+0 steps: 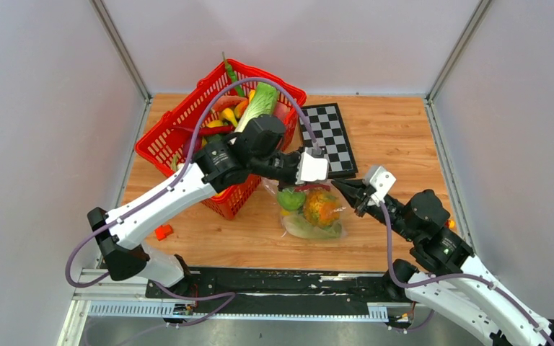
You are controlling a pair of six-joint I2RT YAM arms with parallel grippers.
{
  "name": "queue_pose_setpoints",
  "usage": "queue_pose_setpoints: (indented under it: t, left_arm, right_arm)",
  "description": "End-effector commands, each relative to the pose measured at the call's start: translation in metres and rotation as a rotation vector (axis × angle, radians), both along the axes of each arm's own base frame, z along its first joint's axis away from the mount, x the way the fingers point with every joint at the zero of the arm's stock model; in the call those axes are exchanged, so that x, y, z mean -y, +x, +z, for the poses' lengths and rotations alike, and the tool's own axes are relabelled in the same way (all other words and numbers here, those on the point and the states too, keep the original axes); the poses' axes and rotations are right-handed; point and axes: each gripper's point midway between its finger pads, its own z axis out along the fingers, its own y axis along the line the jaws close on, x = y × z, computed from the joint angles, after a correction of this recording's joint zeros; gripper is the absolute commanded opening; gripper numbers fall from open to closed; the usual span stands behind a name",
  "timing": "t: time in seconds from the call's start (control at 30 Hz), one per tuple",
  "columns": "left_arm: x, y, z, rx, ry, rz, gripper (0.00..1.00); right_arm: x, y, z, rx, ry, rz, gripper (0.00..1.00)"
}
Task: Place the food in the zip-top bag and seal the zipper
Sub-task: Zip the zipper food storage bag at the center of the board.
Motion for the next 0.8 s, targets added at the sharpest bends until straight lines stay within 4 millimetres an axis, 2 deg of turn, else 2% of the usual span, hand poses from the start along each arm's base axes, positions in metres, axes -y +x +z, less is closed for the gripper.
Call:
queue_pose_setpoints:
  t: [0.0,0.17,0.27,0.3,0.4,0.57,0.77]
  left_arm:
    - [-0.016,-0.003,0.032,0.064,-0.089,0.037,0.0]
    - [-0.029,0.007,0.026,0.077,-0.045,0.102,0.0]
    - [-0.047,0.017,0.009,0.05,-0.007,0.184,0.0]
    - [-0.055,0.02,0.009,0.048,-0.019,0.214,0.0]
    - [-0.068,0.021,0.002,0.032,-0.048,0.259,0.0]
    - [-0.084,0.022,0.01,0.052,-0.08,0.312,0.0]
    - [-0.099,0.025,-0.004,0.039,-0.035,0.377,0.0]
  right_arm:
    - [0.013,0.005,0.013,0.039,0.05,-0.071,0.0]
    - [0.017,0.006,0.007,0.014,0.043,-0.092,0.0]
    - [0.03,0.009,0.01,0.018,0.068,-0.159,0.0]
    - [0.036,0.012,0.011,0.018,0.083,-0.195,0.0]
    - [0.049,0.014,0.013,0.019,0.114,-0.258,0.0]
    - [0.053,0.016,0.009,0.002,0.124,-0.287,0.0]
    - [0.062,0.019,0.008,0.0,0.147,-0.339,0.0]
